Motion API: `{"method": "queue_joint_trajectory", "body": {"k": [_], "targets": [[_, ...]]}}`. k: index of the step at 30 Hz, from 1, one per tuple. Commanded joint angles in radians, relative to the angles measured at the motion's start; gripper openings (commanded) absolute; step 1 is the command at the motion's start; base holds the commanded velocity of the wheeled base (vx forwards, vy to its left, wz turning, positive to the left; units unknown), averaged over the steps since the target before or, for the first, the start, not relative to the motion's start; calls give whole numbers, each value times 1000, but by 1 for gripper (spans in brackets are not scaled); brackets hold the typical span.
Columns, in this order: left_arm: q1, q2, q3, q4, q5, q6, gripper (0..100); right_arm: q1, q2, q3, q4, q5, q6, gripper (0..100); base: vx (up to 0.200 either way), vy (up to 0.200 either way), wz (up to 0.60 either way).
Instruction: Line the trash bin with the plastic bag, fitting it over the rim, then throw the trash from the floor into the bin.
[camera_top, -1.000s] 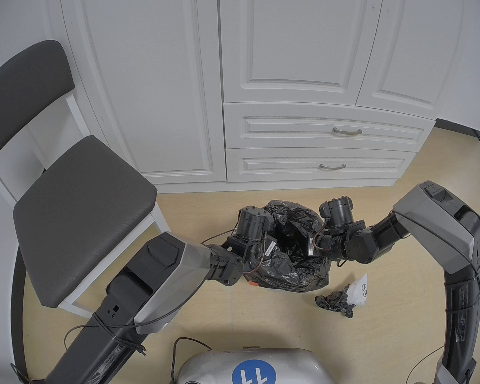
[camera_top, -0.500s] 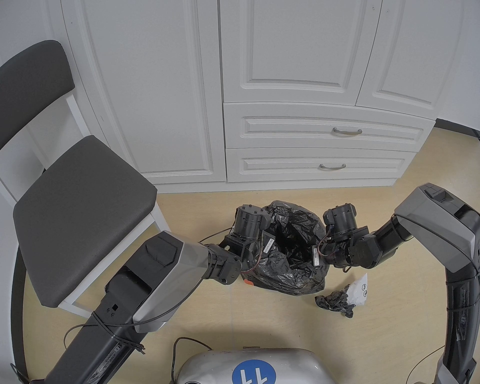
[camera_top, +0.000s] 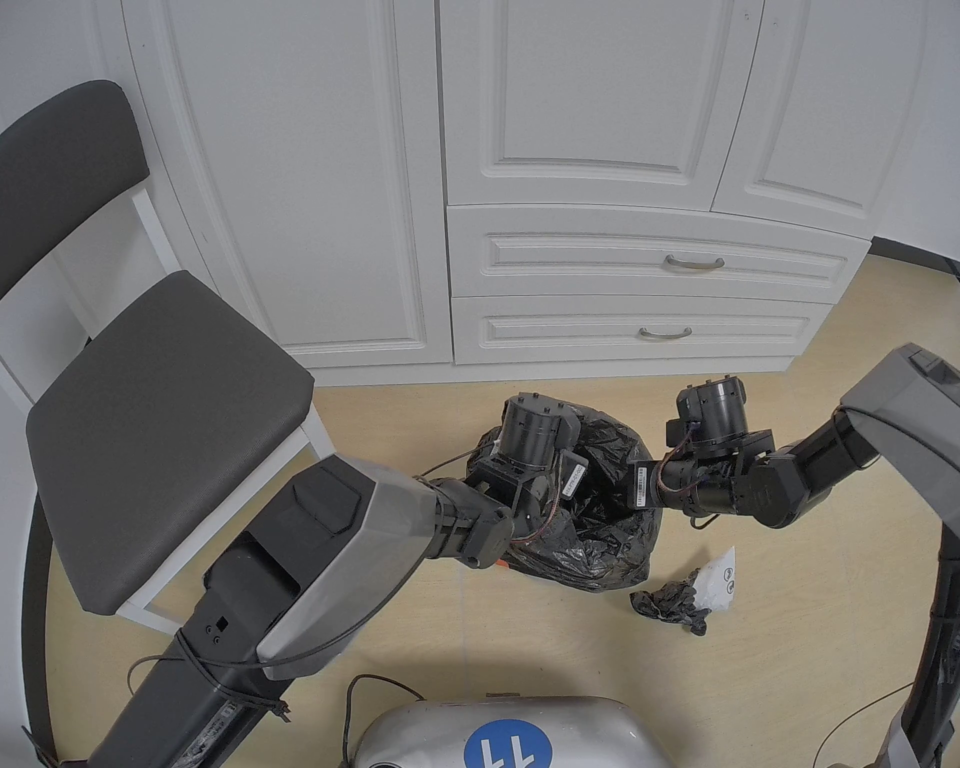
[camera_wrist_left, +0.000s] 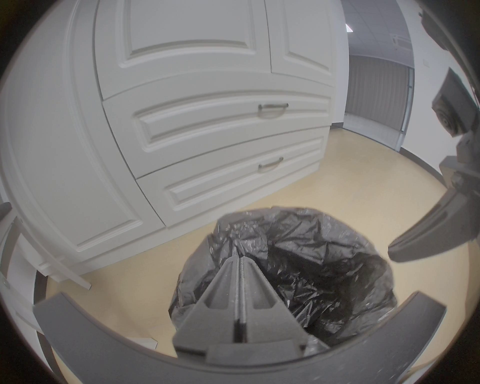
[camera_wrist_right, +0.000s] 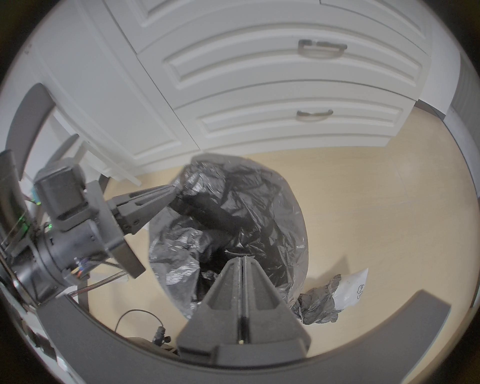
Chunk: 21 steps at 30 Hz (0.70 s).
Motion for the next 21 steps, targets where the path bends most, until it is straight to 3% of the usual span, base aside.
{"method": "queue_joint_trajectory", "body": {"k": [1, 2, 4, 5, 6, 7, 8, 13, 14, 15, 17, 21], "targets": [[-46, -196, 177, -15, -1, -25, 0, 4, -194, 104, -10, 21, -6, 0, 0, 0, 0], [-47, -203, 185, -15, -1, -26, 0, 4, -197, 106, -10, 21, -9, 0, 0, 0, 0], [-54, -328, 355, -49, 1, -69, 0, -14, -246, 149, -10, 18, -62, 0, 0, 0, 0], [-52, -348, 382, -56, 1, -75, 0, -19, -251, 153, -10, 14, -68, 100, 0, 0, 0], [-52, -406, 469, -83, 4, -89, 0, -26, -266, 159, -10, 9, -85, 100, 0, 0, 0], [-52, -406, 469, -83, 4, -89, 0, -26, -266, 159, -10, 9, -85, 100, 0, 0, 0], [-52, -503, 618, -129, 31, -98, 0, -33, -297, 181, -9, -22, -102, 100, 0, 0, 0], [-61, -708, 1015, -322, 86, -149, 0, 12, -475, 365, -21, -129, -176, 100, 0, 0, 0], [-63, -757, 1121, -385, 85, -152, 100, 29, -548, 439, -44, -151, -236, 100, 0, 0, 0], [-63, -757, 1121, -385, 85, -152, 100, 29, -548, 439, -44, -151, -236, 100, 0, 0, 0], [-55, -806, 1241, -463, 85, -161, 100, 32, -668, 554, -102, -198, -335, 100, 0, 0, 0], [-54, -857, 1334, -488, 88, -249, 100, -5, -737, 618, -90, -233, -343, 100, 0, 0, 0]]}}
